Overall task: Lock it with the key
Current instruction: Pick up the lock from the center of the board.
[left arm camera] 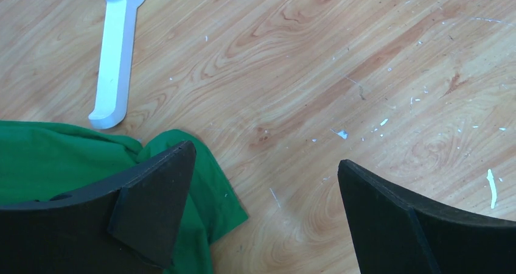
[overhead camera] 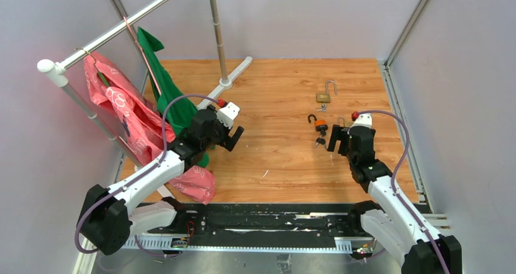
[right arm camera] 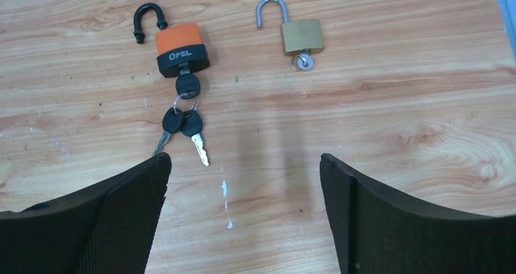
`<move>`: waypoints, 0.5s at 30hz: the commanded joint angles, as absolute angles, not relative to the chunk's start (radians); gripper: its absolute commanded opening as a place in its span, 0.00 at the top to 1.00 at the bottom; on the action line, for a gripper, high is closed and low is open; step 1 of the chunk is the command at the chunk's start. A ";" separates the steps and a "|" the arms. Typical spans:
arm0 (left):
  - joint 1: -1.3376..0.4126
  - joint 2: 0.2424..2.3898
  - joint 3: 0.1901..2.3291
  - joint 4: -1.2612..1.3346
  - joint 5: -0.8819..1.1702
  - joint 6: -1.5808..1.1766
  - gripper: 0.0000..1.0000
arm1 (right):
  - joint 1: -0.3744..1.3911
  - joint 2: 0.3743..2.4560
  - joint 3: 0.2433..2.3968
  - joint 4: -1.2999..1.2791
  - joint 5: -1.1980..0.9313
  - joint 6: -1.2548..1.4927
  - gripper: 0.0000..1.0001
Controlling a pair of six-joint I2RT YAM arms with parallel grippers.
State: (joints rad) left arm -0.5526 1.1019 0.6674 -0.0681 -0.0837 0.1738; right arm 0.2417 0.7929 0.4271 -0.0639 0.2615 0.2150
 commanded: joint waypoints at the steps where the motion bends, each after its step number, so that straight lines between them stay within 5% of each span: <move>1: -0.551 1.110 0.688 -0.047 -0.050 0.162 0.00 | 0.231 0.770 0.418 -0.051 0.345 0.257 0.06; 10: -0.551 1.125 0.728 -0.125 0.020 0.177 0.00 | 0.230 0.829 0.586 -0.109 0.326 0.218 0.00; 15: -0.551 1.133 0.745 -0.159 0.038 0.196 0.00 | 0.223 1.152 0.866 -0.382 0.231 0.139 0.04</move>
